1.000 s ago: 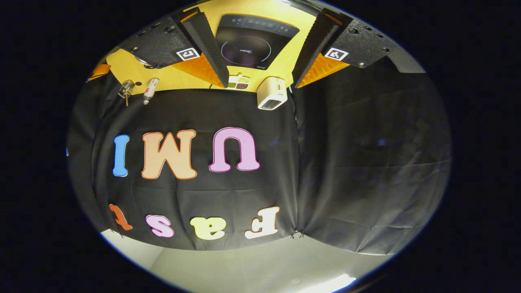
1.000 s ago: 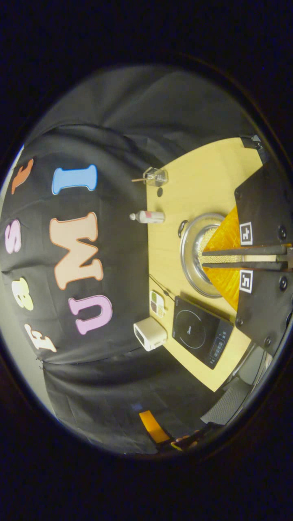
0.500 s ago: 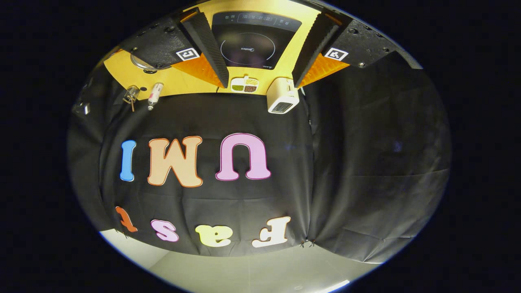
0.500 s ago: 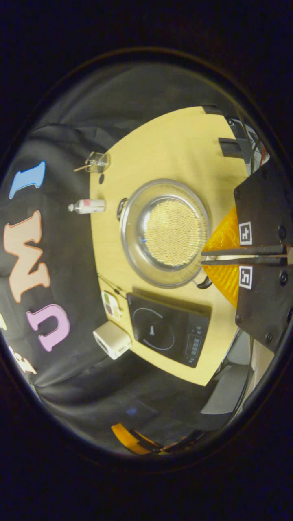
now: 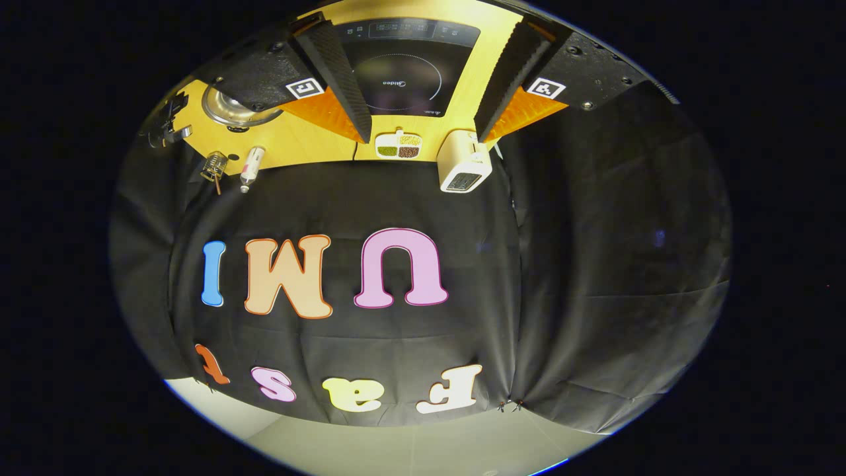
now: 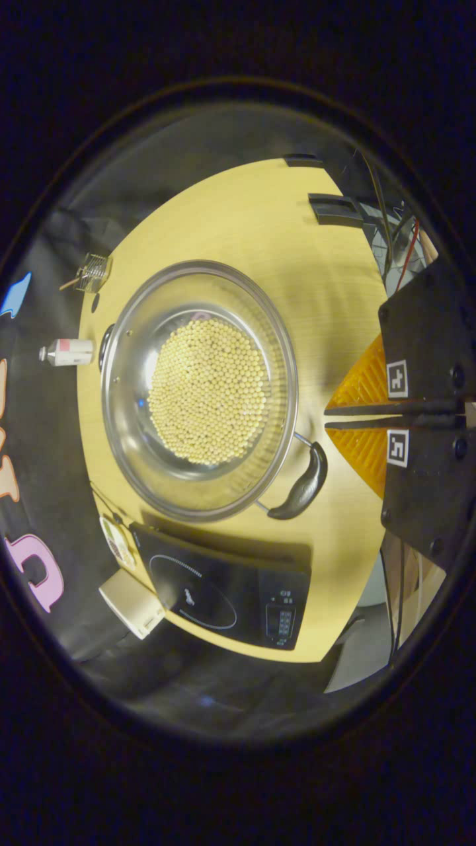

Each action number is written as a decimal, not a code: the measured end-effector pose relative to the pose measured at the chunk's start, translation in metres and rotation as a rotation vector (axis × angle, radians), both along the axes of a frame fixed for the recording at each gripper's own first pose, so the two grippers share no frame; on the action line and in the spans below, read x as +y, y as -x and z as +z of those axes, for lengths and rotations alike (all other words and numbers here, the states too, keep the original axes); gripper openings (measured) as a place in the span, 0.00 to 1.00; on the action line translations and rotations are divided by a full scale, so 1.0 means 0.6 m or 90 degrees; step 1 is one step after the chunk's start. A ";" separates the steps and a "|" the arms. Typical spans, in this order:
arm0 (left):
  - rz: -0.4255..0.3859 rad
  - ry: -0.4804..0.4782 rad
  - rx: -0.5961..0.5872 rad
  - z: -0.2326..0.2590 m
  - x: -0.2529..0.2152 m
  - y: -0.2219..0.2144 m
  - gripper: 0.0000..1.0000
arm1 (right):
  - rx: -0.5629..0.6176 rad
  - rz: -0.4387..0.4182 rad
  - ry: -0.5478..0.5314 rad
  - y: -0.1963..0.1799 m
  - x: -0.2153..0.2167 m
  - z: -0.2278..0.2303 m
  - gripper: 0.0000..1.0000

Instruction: First push the handle of the pot to place it horizontally, then grasp the pot with both hands and set it on the induction cooktop.

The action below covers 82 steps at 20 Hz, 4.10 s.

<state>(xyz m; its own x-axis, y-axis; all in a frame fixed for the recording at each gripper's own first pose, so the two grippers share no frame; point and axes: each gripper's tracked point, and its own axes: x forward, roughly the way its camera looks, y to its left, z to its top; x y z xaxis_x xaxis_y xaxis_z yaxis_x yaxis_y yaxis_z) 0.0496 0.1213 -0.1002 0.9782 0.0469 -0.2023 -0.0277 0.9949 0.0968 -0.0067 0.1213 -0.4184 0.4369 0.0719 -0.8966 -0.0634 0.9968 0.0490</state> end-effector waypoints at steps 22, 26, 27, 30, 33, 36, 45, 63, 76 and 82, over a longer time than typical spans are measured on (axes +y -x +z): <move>-0.060 0.003 0.056 -0.063 0.030 -0.011 0.95 | -0.002 -0.017 -0.057 -0.042 0.143 -0.051 0.03; -0.062 0.005 0.063 -0.072 0.039 -0.009 0.95 | -0.008 -0.028 -0.081 -0.078 0.175 -0.051 0.00; -0.062 0.006 0.065 -0.076 0.040 -0.009 0.95 | -0.015 -0.032 -0.084 -0.089 0.182 -0.051 0.00; -0.060 0.013 0.071 -0.083 0.045 -0.010 0.93 | -0.029 -0.052 -0.103 -0.119 0.206 -0.051 0.06; -0.053 0.020 0.075 -0.088 0.051 -0.010 0.95 | -0.042 -0.073 -0.120 -0.151 0.225 -0.050 0.06; -0.047 0.022 0.079 -0.092 0.056 -0.007 0.93 | -0.057 -0.096 -0.132 -0.181 0.239 -0.052 0.05; -0.046 0.031 0.099 -0.109 0.065 -0.004 0.96 | -0.064 -0.196 -0.161 -0.255 0.258 -0.057 0.02; -0.134 0.105 0.162 -0.164 -0.013 -0.024 0.96 | -0.113 -0.180 -0.184 -0.199 0.215 0.053 0.40; -0.190 0.161 0.329 -0.269 -0.180 -0.035 0.96 | -0.170 -0.201 -0.139 -0.199 -0.090 0.196 1.00; -0.159 0.197 0.418 -0.325 -0.275 -0.072 0.96 | -0.127 -0.148 -0.094 -0.279 -0.231 0.183 0.94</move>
<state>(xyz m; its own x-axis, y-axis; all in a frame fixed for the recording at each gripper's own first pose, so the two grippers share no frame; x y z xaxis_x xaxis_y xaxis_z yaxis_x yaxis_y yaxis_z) 0.0925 -0.0438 -0.2952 0.6265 -0.3125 -0.7141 0.1683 0.9487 -0.2676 0.1607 -0.0171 -0.3086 0.6224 0.0724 -0.7793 0.1422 0.9687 0.2036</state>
